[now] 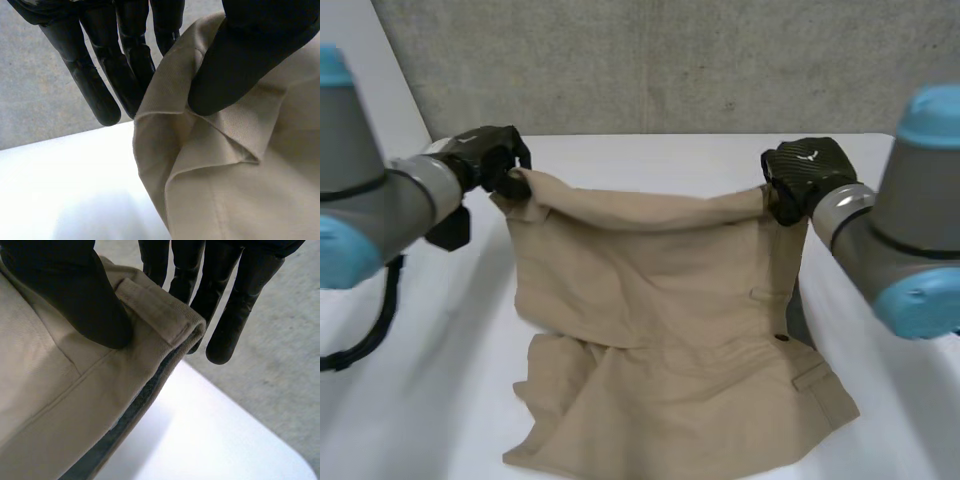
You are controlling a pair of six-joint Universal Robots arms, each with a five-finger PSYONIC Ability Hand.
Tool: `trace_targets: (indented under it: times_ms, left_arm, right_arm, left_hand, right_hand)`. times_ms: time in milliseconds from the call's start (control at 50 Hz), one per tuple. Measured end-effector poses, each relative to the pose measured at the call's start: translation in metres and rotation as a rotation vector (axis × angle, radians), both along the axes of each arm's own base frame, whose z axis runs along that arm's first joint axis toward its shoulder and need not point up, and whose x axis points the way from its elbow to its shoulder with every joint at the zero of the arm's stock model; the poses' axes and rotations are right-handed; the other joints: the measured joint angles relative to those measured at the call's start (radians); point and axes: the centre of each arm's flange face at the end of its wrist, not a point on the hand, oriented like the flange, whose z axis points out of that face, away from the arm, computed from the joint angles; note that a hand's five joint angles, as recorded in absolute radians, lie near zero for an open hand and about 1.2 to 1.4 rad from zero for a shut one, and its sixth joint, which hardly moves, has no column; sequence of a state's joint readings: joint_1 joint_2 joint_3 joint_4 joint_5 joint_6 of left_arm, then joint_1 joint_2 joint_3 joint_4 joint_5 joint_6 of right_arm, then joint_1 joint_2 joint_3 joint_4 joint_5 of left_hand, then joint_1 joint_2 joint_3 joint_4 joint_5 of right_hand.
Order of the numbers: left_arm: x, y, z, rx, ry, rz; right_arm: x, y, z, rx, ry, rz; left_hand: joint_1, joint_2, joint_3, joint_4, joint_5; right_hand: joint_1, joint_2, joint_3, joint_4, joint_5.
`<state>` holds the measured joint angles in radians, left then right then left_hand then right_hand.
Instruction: Fold the shorts.
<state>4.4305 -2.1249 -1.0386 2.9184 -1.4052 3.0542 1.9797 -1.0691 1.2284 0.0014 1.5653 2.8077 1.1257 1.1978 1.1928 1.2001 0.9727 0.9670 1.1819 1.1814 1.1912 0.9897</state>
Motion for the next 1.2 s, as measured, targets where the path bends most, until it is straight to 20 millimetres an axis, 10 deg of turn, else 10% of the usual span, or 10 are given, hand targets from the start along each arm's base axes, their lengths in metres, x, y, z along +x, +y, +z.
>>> trace_targets:
  times_ms: [160,260,420,620,960,1200]
  left_arm:
    - [-0.026,-0.051,-0.039,-0.138,0.012,0.040]
    - [-0.041,-0.068,-0.047,-0.248,0.017,0.048]
    - [-0.051,-0.064,-0.042,-0.326,0.021,0.065]
    - [-0.037,0.007,-0.015,-0.246,-0.016,0.020]
    - [0.005,0.175,-0.043,0.083,-0.136,-0.160]
    - [0.014,0.230,-0.071,0.250,-0.205,-0.254]
  right_arm:
    - [0.014,-0.047,-0.026,-0.195,-0.046,-0.064]
    - [0.021,-0.065,-0.036,-0.268,-0.030,-0.076]
    - [0.016,-0.056,-0.014,-0.304,-0.021,-0.085]
    - [-0.005,0.007,0.015,-0.201,0.025,0.049]
    - [-0.076,0.073,-0.045,0.227,0.198,0.273]
    - [-0.104,0.090,-0.080,0.312,0.226,0.331]
  left_hand:
    - [-0.178,-0.230,-0.226,-0.235,-0.175]
    - [-0.802,-0.833,-0.811,-0.830,-0.780]
    - [-0.865,-0.940,-0.929,-0.942,-0.896]
    - [-0.865,-0.941,-0.929,-0.942,-0.895]
    - [-0.469,-0.559,-0.556,-0.559,-0.511]
    - [-0.270,-0.344,-0.341,-0.344,-0.300]
  right_hand:
    - [-0.100,-0.104,-0.085,-0.092,-0.081]
    - [-0.742,-0.891,-0.885,-0.227,-0.848]
    - [-0.764,-0.963,-0.965,-0.227,-0.919]
    - [-0.764,-0.963,-0.965,-0.227,-0.919]
    - [-0.486,-0.619,-0.619,-0.227,-0.628]
    - [-0.403,-0.528,-0.524,-0.227,-0.536]
